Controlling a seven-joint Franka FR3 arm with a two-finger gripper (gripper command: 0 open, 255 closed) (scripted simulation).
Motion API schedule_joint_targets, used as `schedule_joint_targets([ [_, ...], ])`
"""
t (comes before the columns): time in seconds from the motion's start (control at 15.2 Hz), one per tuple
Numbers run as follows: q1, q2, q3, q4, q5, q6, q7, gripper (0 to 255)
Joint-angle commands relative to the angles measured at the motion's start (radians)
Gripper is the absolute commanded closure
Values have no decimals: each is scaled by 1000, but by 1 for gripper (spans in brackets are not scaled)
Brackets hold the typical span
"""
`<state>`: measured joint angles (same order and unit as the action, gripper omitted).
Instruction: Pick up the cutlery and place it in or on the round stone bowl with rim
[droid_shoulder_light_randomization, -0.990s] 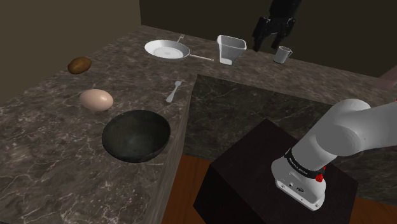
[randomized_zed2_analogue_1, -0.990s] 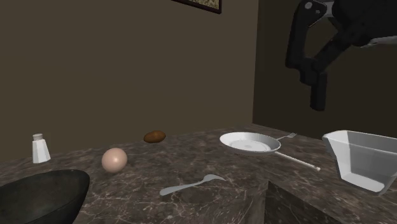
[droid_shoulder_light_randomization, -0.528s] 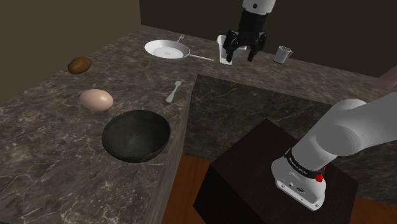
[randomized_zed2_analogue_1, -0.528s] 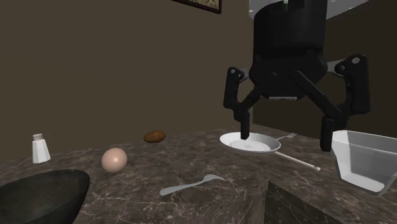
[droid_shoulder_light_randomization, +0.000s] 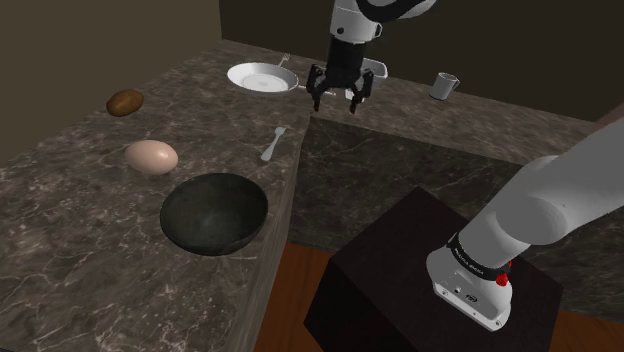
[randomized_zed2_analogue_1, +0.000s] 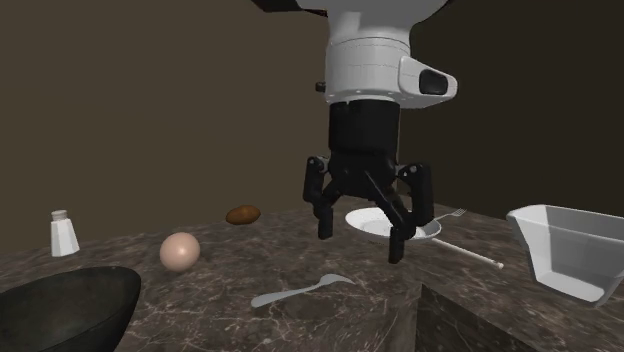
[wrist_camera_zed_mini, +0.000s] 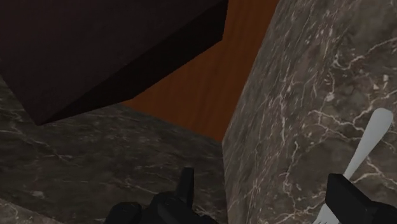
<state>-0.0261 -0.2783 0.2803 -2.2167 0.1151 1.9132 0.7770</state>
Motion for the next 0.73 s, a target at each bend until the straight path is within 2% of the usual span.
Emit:
schedule_joint_targets([
  [0.0, -4, 76, 18, 35, 1, 35, 61, 0],
  [0.66, 26, 476, 61, 307, -44, 141, 360, 0],
])
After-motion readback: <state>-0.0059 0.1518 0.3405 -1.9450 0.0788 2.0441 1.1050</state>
